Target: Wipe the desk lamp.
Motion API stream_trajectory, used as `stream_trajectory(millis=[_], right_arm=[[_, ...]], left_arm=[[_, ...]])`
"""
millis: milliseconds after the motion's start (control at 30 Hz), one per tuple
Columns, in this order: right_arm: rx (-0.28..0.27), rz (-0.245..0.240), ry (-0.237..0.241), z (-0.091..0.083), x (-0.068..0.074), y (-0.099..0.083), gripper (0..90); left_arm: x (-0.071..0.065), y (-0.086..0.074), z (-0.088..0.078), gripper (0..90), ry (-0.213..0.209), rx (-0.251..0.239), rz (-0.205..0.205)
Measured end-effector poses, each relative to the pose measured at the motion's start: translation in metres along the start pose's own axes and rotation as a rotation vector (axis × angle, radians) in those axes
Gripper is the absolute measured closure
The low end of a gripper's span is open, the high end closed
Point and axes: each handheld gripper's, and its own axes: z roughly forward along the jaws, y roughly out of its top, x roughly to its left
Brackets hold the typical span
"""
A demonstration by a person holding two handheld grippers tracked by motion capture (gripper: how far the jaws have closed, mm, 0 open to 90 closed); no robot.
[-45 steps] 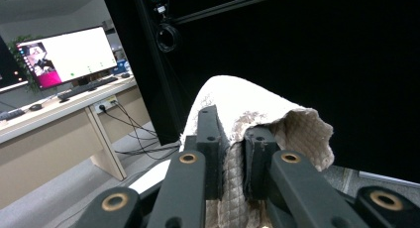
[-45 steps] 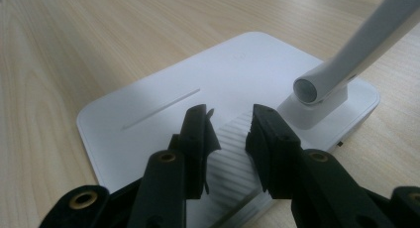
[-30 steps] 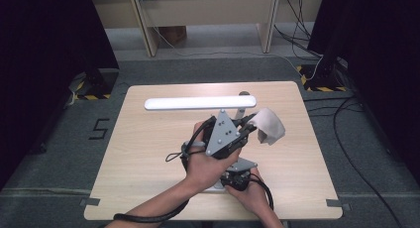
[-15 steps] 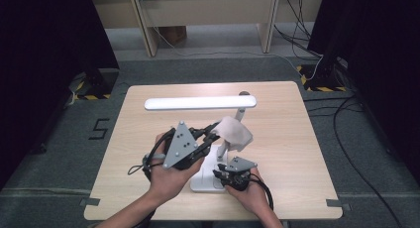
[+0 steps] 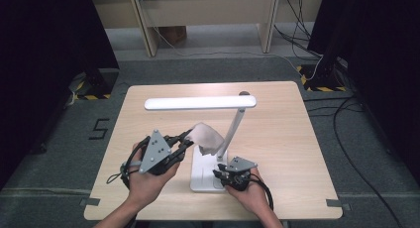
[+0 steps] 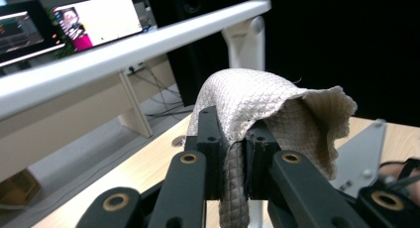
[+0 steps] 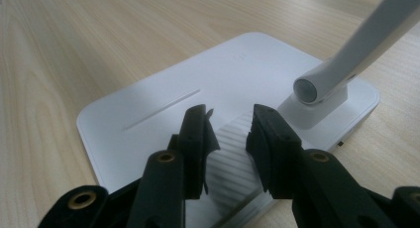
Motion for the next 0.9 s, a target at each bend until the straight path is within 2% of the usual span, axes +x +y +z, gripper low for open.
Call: stream_trajectory(millis=[267, 533, 767, 800, 833, 900], right_arm=[[0.000, 0.003, 0.000, 0.000, 0.000, 0.000, 67.7], [-0.002, 0.005, -0.002, 0.000, 0.000, 0.000, 67.7], [-0.001, 0.006, 0.000, 0.000, 0.000, 0.000, 67.7], [-0.001, 0.006, 0.000, 0.000, 0.000, 0.000, 67.7], [0.001, 0.005, 0.000, 0.000, 0.000, 0.000, 67.7], [0.001, 0.004, 0.000, 0.000, 0.000, 0.000, 67.7]], left_arm=[[0.019, -0.026, -0.017, 80.8, 0.061, 0.022, -0.046], [0.033, -0.046, -0.026, 80.8, 0.118, 0.039, -0.100], [0.050, -0.046, -0.024, 80.8, 0.168, 0.029, -0.130], [0.053, -0.045, -0.023, 80.8, 0.170, 0.022, -0.119], [0.054, -0.044, -0.023, 80.8, 0.178, 0.025, -0.133], [0.058, -0.042, -0.023, 80.8, 0.195, 0.025, -0.124]])
